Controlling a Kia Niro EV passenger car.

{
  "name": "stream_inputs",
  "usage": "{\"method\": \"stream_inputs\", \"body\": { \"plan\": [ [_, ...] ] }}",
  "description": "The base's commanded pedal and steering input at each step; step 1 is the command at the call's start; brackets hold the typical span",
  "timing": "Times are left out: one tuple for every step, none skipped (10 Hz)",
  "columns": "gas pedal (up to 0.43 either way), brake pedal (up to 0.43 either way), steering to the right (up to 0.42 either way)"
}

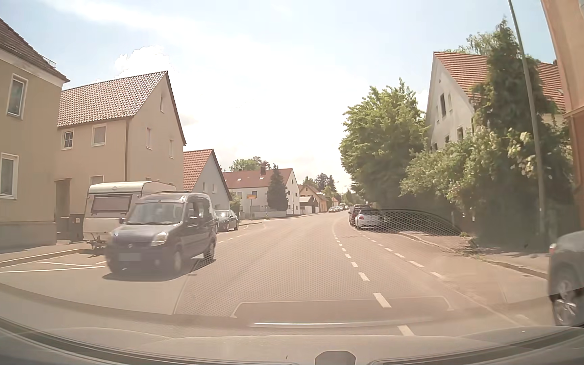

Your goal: Follow the waypoints while adhering to traffic rules and regulations

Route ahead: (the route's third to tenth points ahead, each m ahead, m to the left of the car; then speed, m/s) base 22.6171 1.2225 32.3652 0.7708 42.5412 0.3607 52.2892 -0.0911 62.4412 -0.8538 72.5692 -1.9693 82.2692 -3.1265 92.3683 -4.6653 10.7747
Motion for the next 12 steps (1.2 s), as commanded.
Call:
{"method": "stream_inputs", "body": {
  "plan": [
    [0.220,0.000,0.003],
    [0.220,0.000,0.003],
    [0.220,0.000,0.003],
    [0.220,0.000,0.003],
    [0.220,0.000,0.003],
    [0.220,0.000,0.004],
    [0.220,0.000,0.004],
    [0.209,0.000,0.004],
    [0.189,0.000,0.004],
    [0.150,0.000,0.004],
    [0.138,0.000,0.004],
    [0.138,0.000,0.004]
  ]
}}
